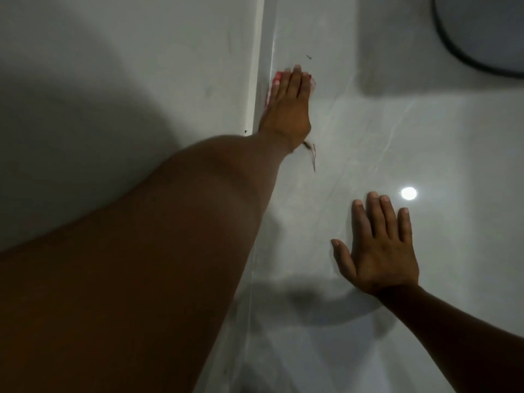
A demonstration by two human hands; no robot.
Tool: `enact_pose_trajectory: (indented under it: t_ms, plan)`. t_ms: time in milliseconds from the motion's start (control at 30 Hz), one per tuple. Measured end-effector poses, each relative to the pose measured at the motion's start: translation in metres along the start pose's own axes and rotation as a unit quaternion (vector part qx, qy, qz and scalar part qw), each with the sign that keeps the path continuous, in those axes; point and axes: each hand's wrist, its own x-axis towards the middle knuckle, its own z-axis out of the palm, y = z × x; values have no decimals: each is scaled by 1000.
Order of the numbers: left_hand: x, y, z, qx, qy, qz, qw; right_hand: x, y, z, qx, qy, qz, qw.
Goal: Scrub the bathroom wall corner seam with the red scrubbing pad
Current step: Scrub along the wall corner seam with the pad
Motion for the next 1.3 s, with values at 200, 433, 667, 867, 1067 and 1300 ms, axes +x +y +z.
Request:
enact_pose_trajectory:
  t_ms: [200, 433, 667, 867, 1067, 1300]
  plan:
    - [-4, 11, -1, -32, 8, -80, 996, 2, 1, -1, -8, -14, 1, 1000]
    - [-104, 26, 14, -40, 12, -80, 996, 2, 0, -4, -6, -19, 5, 1000]
    - [-287, 54, 47, -66, 30, -116, 991, 3, -1, -4, 3, -6, -2, 1000]
    - [-303, 64, 51, -76, 51, -146, 985, 4, -2, -4, 9, 0, -9, 1000]
    - [-193, 38, 26, -64, 38, -110, 991, 3, -2, -3, 15, -22, -19, 999]
    - [-302, 54, 41, -70, 52, -101, 991, 3, -2, -10, 32, -30, -15, 999]
